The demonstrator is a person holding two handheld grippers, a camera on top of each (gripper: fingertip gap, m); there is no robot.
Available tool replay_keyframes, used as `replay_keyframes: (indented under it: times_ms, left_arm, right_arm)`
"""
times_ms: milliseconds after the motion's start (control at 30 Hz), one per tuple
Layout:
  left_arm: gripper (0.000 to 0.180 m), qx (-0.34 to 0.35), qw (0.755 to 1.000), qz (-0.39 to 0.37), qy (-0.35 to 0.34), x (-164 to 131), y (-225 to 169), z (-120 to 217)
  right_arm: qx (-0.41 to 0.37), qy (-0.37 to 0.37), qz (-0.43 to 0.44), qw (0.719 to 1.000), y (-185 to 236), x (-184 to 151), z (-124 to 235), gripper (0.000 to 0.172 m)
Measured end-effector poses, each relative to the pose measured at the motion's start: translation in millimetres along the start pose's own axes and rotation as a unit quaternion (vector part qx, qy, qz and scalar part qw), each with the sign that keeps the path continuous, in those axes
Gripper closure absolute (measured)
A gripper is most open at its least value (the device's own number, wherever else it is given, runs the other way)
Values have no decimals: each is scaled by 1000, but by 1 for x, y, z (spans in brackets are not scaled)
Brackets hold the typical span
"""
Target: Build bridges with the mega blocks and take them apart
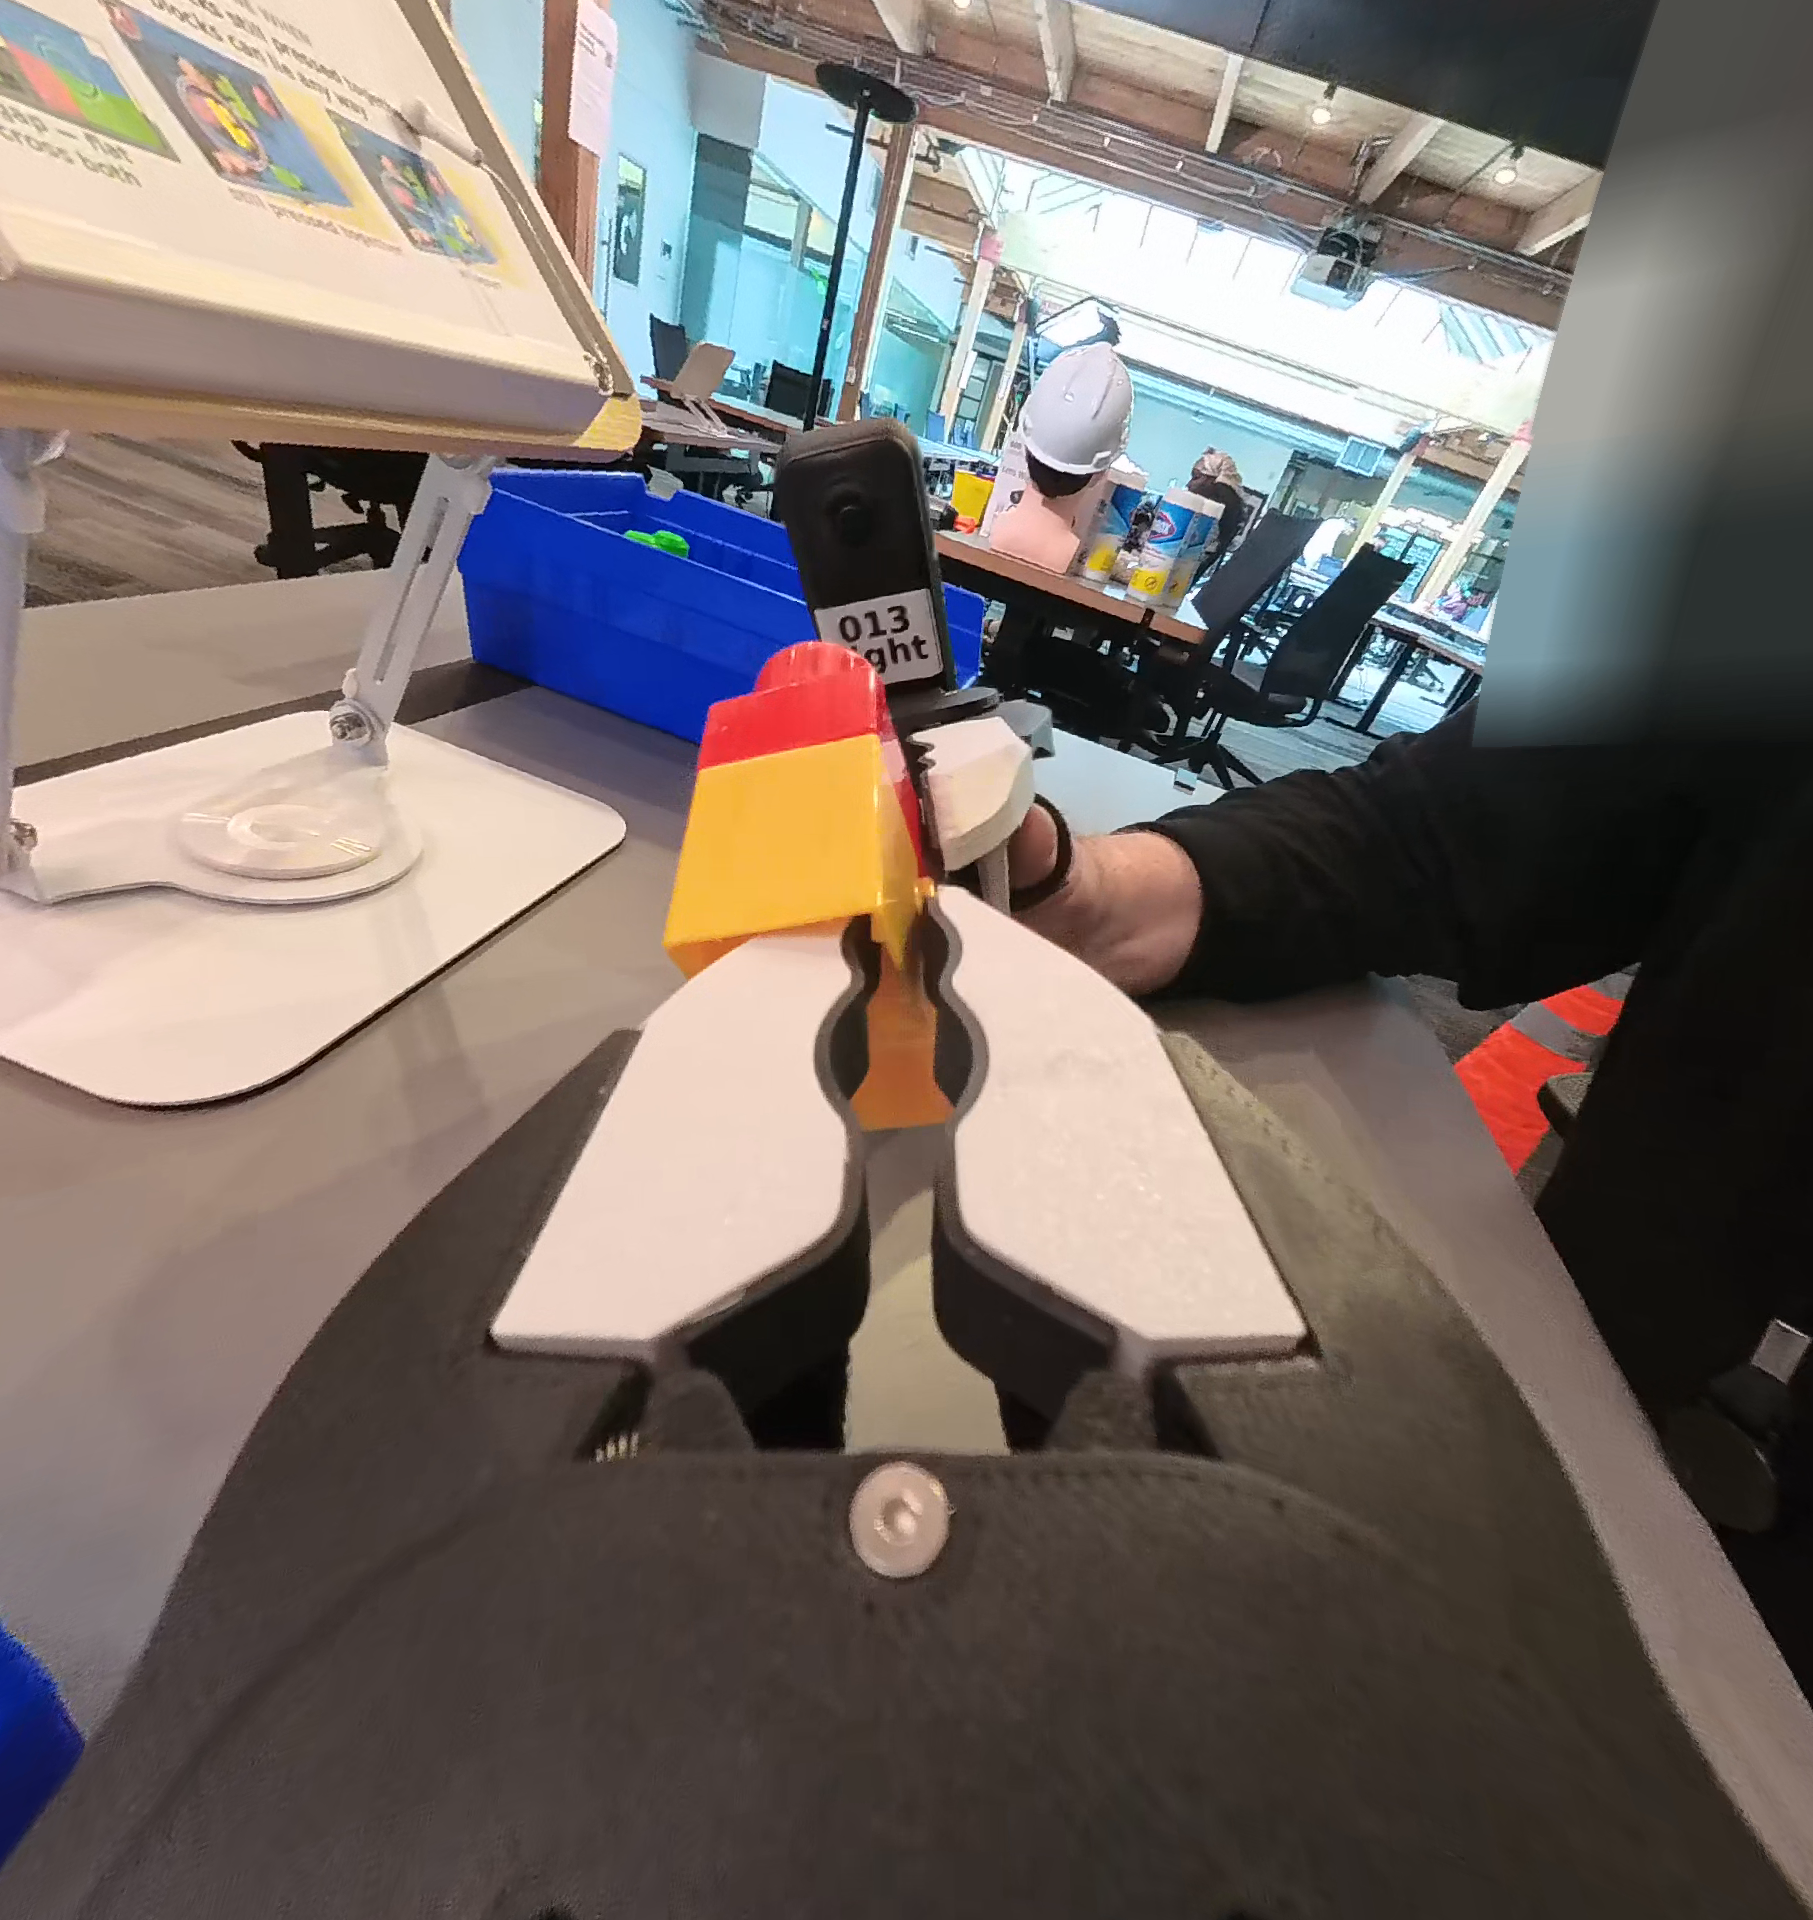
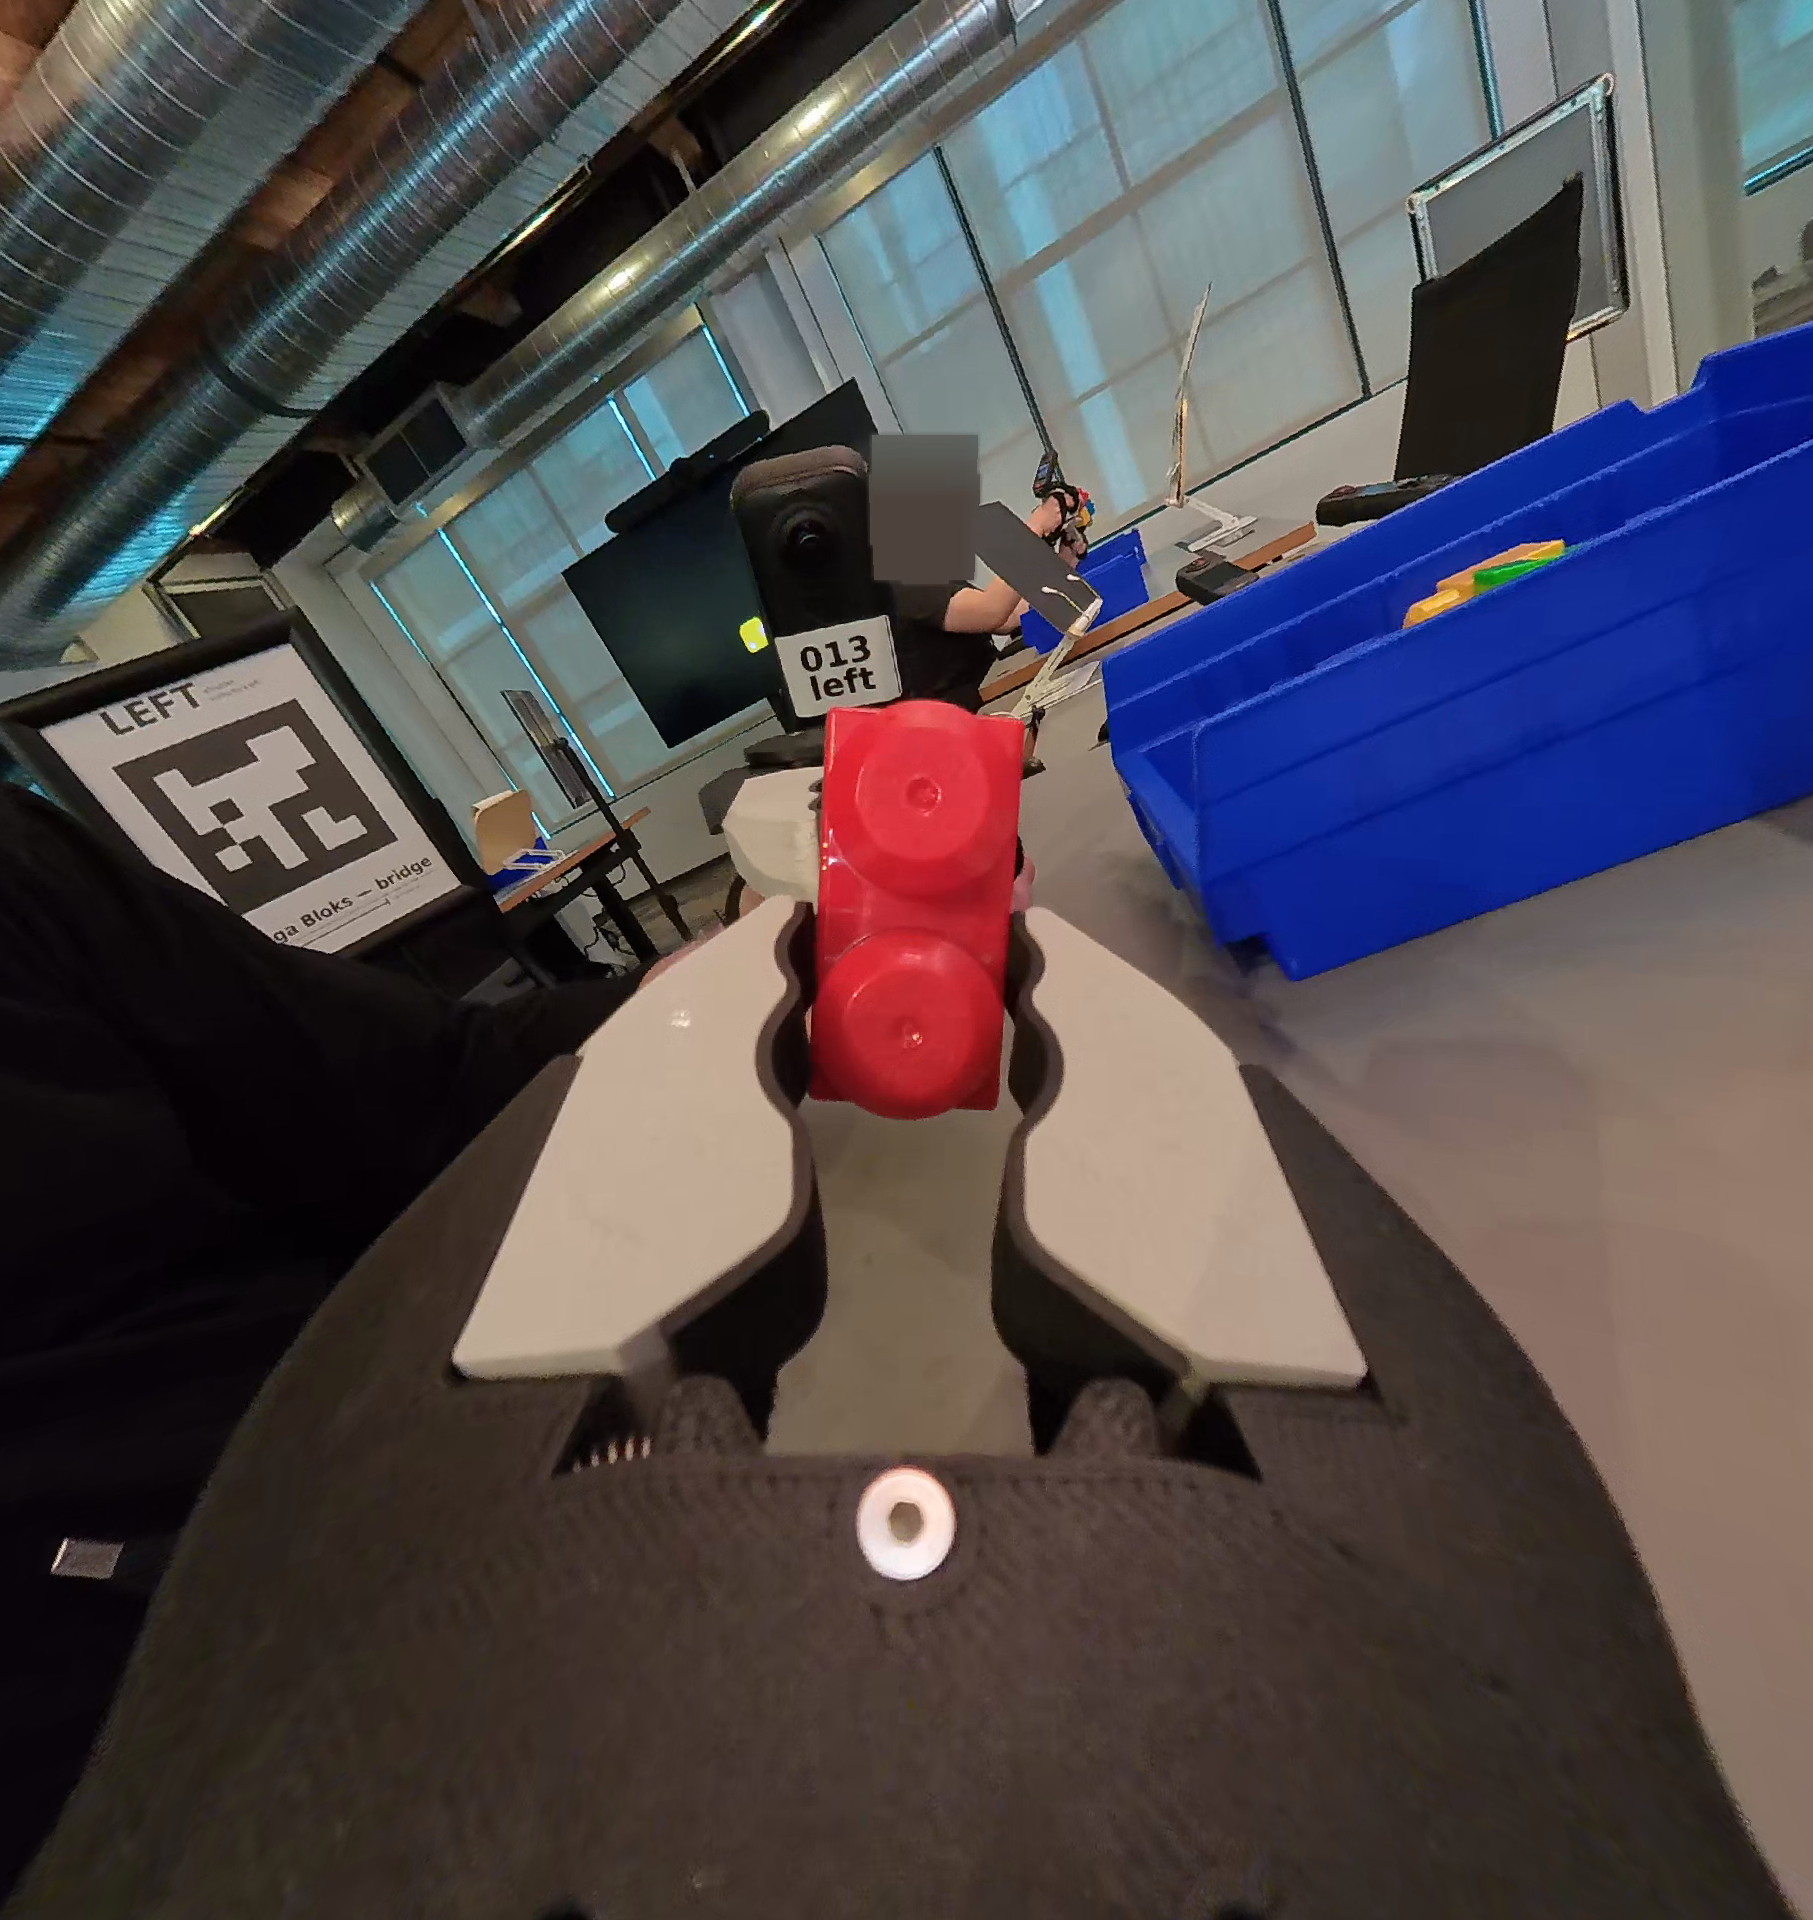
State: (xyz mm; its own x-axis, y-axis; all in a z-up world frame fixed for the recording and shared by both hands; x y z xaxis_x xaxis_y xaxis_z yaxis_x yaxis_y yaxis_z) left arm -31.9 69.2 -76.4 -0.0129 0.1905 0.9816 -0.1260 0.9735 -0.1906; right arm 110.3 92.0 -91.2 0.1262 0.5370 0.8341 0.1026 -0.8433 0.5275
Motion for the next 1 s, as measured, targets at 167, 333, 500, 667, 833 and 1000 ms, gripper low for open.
replay_keyframes:
  times_ms: [167,333,500,667,833,1000]
  left_arm:
    - [174,6,1000,-3,0,-1,0,-1]
    - [174,5,1000,2,-1,-1,0,-1]
    - [174,5,1000,16,-11,0,1,-3]
    - [167,-5,999,28,-19,1,1,-6]
    - [163,-6,1000,23,-18,1,0,-7]
    - [159,-3,1000,16,-16,2,-2,-8]
  right_arm:
    - [-11,11,19,1000,1,0,0,136]
    - [-19,19,25,999,1,-2,-2,136]
    - [-3,11,-2,1000,-1,-3,-3,136]
    - [-1,-1,-19,1000,-4,-1,0,137]
    - [6,-8,-31,999,-5,0,1,136]
    - [8,-17,-36,999,-6,1,3,136]
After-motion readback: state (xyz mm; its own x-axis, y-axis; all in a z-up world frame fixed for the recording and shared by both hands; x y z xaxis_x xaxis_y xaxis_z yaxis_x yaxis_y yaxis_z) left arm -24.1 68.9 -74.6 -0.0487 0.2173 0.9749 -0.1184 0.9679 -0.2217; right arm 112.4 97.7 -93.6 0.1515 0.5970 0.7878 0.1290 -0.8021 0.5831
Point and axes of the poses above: each gripper's, where its closed fingertips meet, z back along the fingers, x out of its top, y = z × x across the jaws, the point moved 7 cm from there along z, back along the fingers, and after that the axes turned 5 degrees about -z, right-handed, at the moved point
